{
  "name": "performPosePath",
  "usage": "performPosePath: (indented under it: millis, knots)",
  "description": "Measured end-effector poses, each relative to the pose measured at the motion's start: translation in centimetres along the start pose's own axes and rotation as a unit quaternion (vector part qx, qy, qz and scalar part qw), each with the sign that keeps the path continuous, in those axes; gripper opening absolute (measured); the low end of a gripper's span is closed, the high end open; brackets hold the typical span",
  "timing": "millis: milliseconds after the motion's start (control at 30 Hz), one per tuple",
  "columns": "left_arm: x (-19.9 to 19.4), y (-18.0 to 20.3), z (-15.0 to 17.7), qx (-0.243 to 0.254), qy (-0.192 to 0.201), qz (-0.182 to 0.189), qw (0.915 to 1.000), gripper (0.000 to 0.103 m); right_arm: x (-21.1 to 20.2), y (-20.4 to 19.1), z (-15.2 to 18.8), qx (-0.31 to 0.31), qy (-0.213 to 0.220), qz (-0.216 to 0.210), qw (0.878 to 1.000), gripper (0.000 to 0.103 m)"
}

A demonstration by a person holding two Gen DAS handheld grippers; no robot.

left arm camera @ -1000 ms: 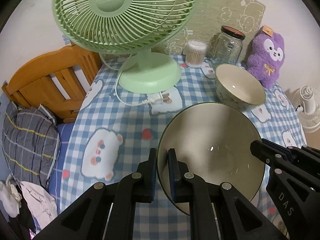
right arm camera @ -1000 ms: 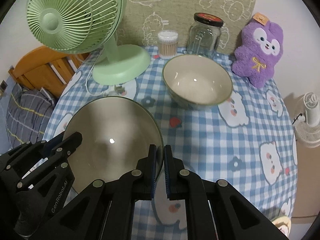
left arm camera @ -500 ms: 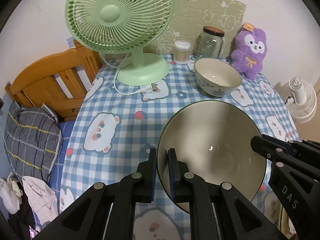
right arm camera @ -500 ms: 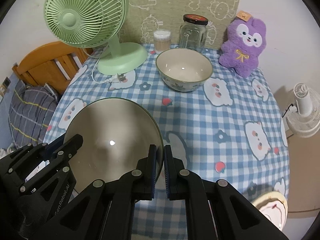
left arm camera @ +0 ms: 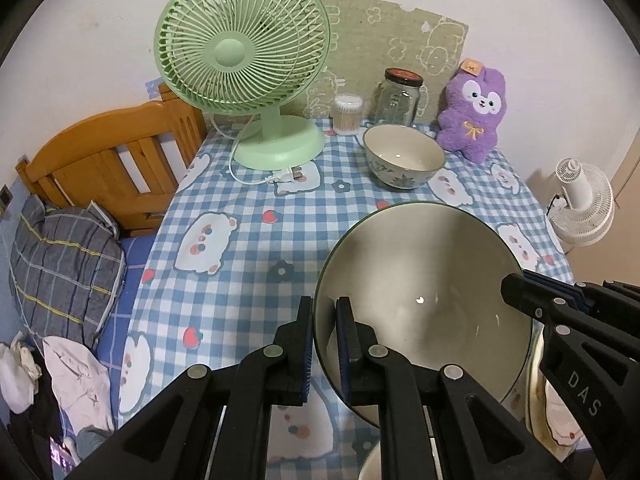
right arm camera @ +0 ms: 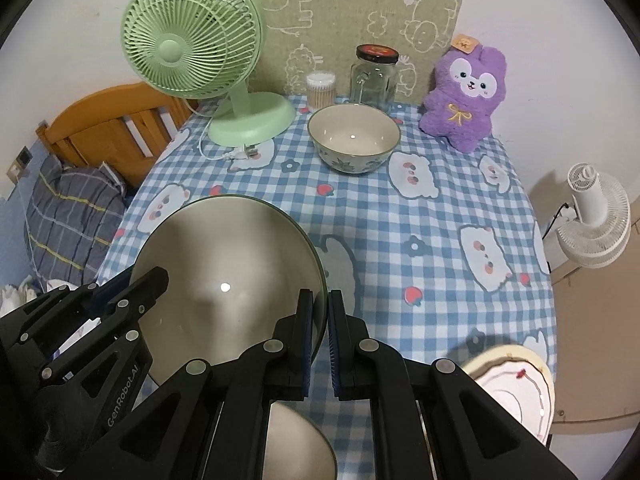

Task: Organize plates and bowls
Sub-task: 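Carry the cream bowl with both grippers back toward the plate stack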

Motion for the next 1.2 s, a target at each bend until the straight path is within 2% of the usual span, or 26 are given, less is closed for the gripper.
performPosePath:
  millis: [333,600,767,1200]
  knots:
    - [-3.1,1.0,2.5,0.008,-0.002,0.003,1.0,0.007,-3.4,0.2,3.0,-0.006,0.01,0.004,1.0,0.01]
    - [-4.5,1.5,4.9,0.011,-0.007,0.01,0.9999,0.007,-4.6,0.1,6.1,-0.015,0.009,0.001,1.0,0.01]
    - [-4.9,2.0,6.6,0.018,-0.006,0.009,0.9998,0.007,-4.4,0.2,8.2,-0.014,0.001,-0.002,1.0,0.01]
    - [-3.3,2.5,10.5,0.025,-0.033,0.017,0.999,0.007,-2.1,0.3,12.3,-0.011,-0.021,-0.014,1.0,0.01]
Point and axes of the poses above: each gripper's, at about its wrist camera, not at the fingertips, and x roughly the way its jaws point, y to its right, z to its underside, the point moved 9 cm from there along x, roughly the way its jaws point, and after that the axes turned 7 degrees about -y, right-handed, at the moved point
